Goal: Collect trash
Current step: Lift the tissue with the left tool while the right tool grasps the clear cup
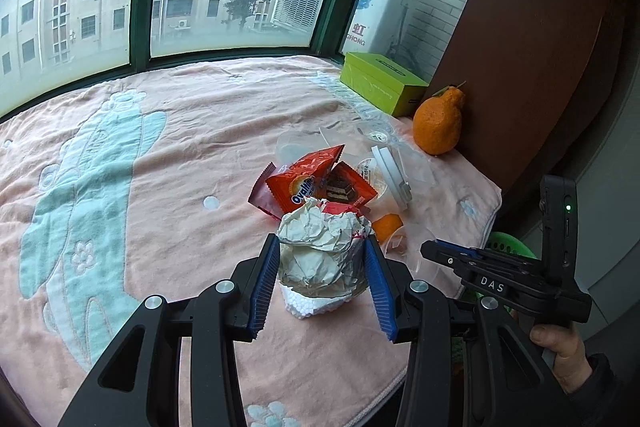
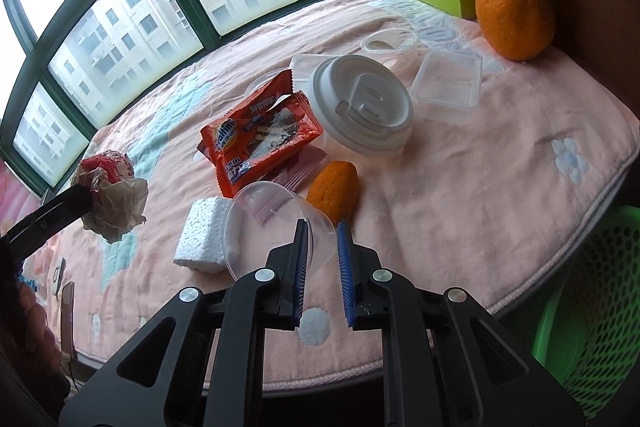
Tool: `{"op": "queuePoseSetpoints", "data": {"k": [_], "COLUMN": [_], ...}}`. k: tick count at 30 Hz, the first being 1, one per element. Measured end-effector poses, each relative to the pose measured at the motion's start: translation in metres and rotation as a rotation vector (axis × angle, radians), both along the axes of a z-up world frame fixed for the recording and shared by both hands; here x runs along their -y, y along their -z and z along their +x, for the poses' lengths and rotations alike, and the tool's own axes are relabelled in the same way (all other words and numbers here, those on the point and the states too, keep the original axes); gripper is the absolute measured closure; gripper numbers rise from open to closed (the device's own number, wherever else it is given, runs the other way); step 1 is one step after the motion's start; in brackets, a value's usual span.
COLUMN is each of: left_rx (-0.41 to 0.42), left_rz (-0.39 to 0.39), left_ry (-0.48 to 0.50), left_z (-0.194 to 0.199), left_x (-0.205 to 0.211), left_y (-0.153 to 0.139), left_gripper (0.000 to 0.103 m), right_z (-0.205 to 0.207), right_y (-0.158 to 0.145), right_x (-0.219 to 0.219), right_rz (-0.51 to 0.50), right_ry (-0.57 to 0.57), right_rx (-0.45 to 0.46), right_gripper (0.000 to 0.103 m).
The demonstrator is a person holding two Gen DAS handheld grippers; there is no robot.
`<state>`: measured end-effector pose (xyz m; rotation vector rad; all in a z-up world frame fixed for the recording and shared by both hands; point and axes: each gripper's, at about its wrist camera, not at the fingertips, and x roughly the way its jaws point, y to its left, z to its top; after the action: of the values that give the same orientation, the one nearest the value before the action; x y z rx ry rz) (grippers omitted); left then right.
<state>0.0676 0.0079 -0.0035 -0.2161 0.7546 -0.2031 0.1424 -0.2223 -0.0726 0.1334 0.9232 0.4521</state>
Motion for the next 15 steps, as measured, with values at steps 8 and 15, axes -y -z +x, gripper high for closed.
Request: {"op": "queuePoseSetpoints", "data": {"k": [8, 15], "left_rx": [0.01, 0.012], "left_rz": [-0.001, -0.012], "left_ry": [-0.014, -0.033], "left_z": [-0.003, -0.006], "left_x": [-0.007, -0.019], "left_y": [-0.001, 0.0], "left_gripper": [0.061, 0.061], "right_z": [-0.016, -0.02], "right_y": [-0.017, -0.013], "right_x": [-0.01, -0.049], "right_rz": [-0.014, -0.167], "right_ry": [-0.026, -0.083], "right_rx": [0.063, 0.135], "right_gripper": [0.034, 0.019]}}
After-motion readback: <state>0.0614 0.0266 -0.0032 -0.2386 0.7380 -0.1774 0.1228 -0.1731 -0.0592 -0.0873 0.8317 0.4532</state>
